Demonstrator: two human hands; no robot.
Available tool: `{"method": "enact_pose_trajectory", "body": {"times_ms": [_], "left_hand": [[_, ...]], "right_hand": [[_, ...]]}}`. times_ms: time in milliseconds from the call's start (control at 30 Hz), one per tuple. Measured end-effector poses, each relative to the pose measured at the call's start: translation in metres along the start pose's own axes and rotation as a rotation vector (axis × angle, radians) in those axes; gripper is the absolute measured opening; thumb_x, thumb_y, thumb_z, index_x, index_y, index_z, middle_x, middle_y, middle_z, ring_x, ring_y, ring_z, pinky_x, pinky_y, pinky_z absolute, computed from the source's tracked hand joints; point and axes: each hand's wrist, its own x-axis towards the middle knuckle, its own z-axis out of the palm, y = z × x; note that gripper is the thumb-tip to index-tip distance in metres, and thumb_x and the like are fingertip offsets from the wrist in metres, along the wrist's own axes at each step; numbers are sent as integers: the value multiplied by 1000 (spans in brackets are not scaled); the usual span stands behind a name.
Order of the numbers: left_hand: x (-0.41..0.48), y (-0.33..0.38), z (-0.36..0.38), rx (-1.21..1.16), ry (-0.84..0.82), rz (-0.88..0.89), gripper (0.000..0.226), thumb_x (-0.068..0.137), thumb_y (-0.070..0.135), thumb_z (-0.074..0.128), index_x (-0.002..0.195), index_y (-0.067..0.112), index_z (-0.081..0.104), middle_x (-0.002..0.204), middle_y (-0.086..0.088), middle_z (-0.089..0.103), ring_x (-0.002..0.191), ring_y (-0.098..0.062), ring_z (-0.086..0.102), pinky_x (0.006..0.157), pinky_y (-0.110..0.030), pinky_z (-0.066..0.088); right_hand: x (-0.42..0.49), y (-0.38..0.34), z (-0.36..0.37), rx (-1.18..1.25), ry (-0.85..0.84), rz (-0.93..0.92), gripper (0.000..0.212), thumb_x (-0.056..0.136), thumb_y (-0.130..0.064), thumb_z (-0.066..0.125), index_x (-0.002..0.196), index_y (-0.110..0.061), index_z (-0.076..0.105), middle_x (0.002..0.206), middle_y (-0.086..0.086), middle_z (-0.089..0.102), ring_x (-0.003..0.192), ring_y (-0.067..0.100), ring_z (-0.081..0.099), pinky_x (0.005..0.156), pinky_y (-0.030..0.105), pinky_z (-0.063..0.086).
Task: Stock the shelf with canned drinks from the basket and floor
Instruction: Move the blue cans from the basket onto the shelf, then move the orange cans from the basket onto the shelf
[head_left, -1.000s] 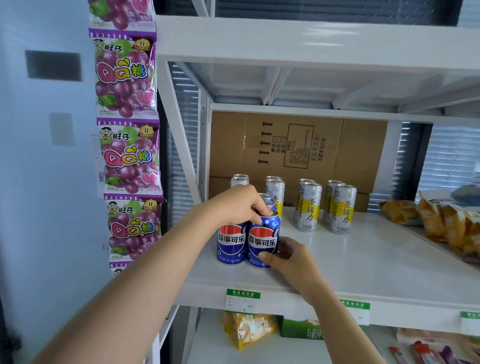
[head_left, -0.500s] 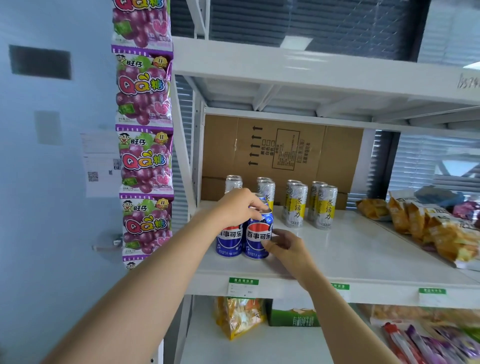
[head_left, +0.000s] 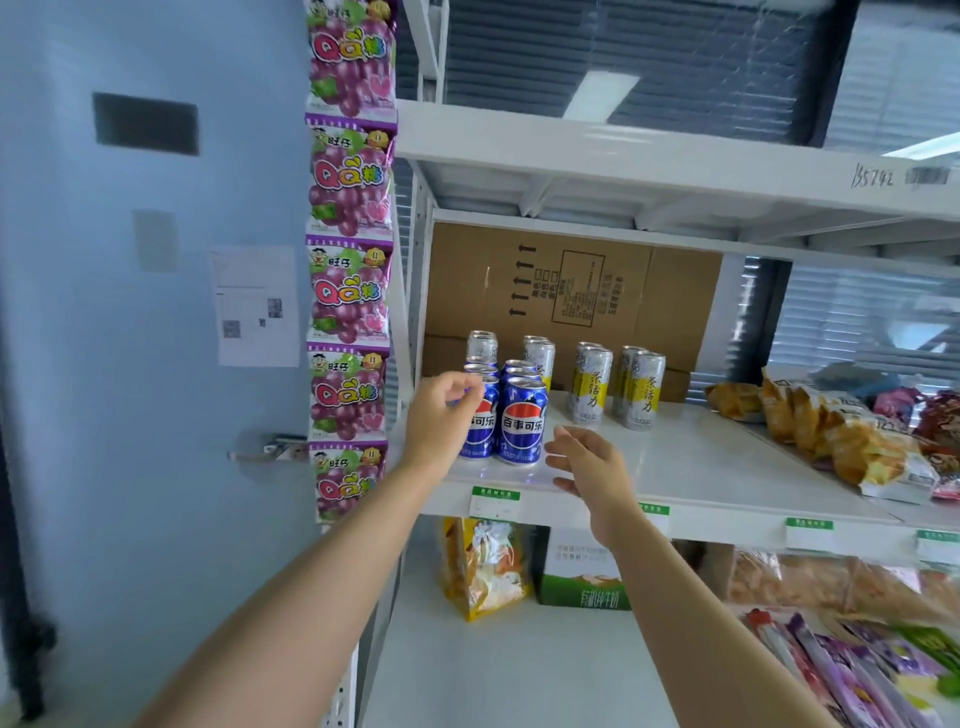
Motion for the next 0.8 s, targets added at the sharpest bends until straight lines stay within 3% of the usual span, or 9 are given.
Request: {"method": "enact_pose_trajectory", "body": {"times_ms": [133, 267, 333, 533, 800], "left_hand": [[-56, 15, -13, -40, 16, -114, 23, 95, 28, 58, 110, 12, 65, 100, 9, 64, 92, 0, 58, 72, -5, 42], [-115, 21, -30, -129, 40, -275, 24, 94, 27, 60, 111, 10, 65, 103, -2, 67, 101, -19, 63, 92, -36, 52], [-146, 22, -44, -134, 82, -357, 25, 94, 28, 61, 110, 11, 65, 101, -1, 68, 98, -21, 64, 93, -40, 51], [-245, 19, -113, -128, 222, -504, 13, 96, 18, 57, 101, 8, 64, 84, 0, 66, 75, -13, 61, 67, -24, 48], [-337, 6, -240, -57, 415, -593, 13, 97, 22, 56, 93, 11, 62, 81, 1, 65, 68, -12, 58, 59, -20, 45]], "right_hand": [[-39, -2, 6, 20, -60, 17, 23, 99, -32, 53, 113, -15, 61, 104, 4, 69, 97, 18, 65, 77, 29, 52], [-91, -1, 10, 79, -135, 70, 12, 98, -30, 55, 94, -22, 64, 95, 3, 71, 89, 18, 66, 83, 34, 53], [-118, 5, 13, 100, -184, 97, 12, 98, -29, 56, 92, -23, 65, 93, 4, 72, 88, 19, 66, 85, 36, 53], [-205, 31, 53, 188, -354, 221, 14, 97, -21, 57, 97, -11, 66, 81, 3, 70, 77, 17, 63, 76, 33, 48], [-299, 54, 153, 185, -589, 286, 14, 97, -18, 55, 100, -8, 65, 82, 5, 69, 71, 16, 62, 65, 27, 45]]}}
